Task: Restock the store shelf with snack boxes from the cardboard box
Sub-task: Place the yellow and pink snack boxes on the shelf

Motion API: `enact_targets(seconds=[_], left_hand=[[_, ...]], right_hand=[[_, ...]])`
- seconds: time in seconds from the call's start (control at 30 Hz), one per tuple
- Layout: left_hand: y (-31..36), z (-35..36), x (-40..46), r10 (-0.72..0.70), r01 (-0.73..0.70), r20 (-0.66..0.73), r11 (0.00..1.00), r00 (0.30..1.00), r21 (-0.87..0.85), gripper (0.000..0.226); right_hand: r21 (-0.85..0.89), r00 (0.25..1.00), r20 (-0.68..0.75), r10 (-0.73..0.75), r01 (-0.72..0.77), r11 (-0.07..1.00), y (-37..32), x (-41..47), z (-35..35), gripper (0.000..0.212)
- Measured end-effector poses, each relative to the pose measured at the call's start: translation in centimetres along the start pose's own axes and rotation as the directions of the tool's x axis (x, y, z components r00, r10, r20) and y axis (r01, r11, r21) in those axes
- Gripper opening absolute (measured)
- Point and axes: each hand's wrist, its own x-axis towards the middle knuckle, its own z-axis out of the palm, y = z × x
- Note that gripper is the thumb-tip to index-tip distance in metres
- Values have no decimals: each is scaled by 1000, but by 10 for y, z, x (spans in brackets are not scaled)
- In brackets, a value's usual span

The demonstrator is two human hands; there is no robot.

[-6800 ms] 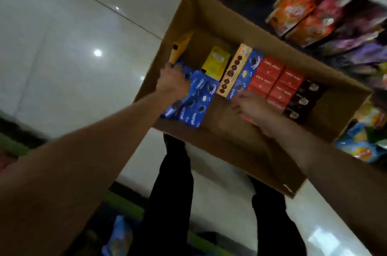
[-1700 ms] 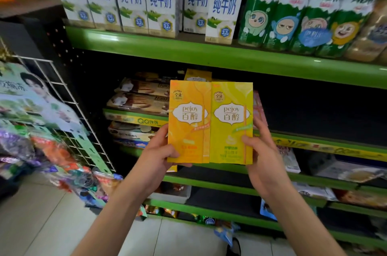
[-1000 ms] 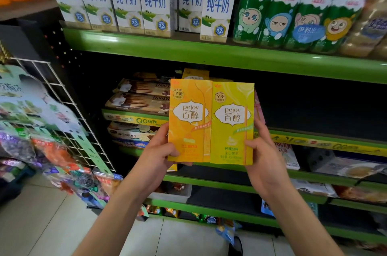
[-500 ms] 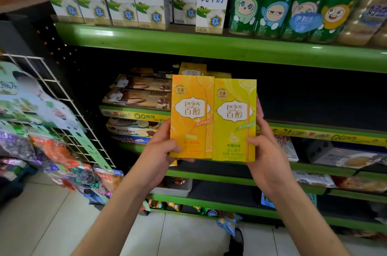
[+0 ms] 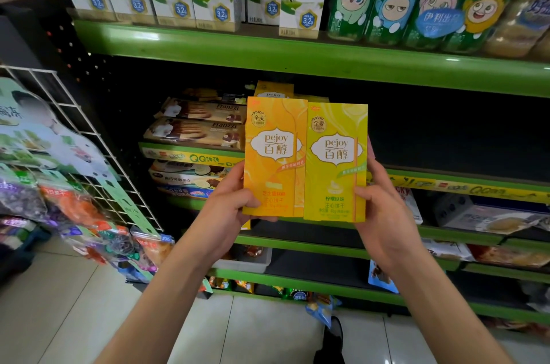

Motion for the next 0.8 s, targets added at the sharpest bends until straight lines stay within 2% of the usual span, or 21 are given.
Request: enact_targets(seconds=[0.47, 0.8], left_hand=[[-4, 4, -1, 0, 0, 2, 1000, 1000, -21, 60], [-4, 12, 2, 8, -7, 33, 1000, 999, -15, 54]], right_hand=[[11, 1000, -9, 4, -4, 1000, 1, -1, -7, 57], [-1, 998, -65, 8, -8, 1000, 1, -4, -18, 54]])
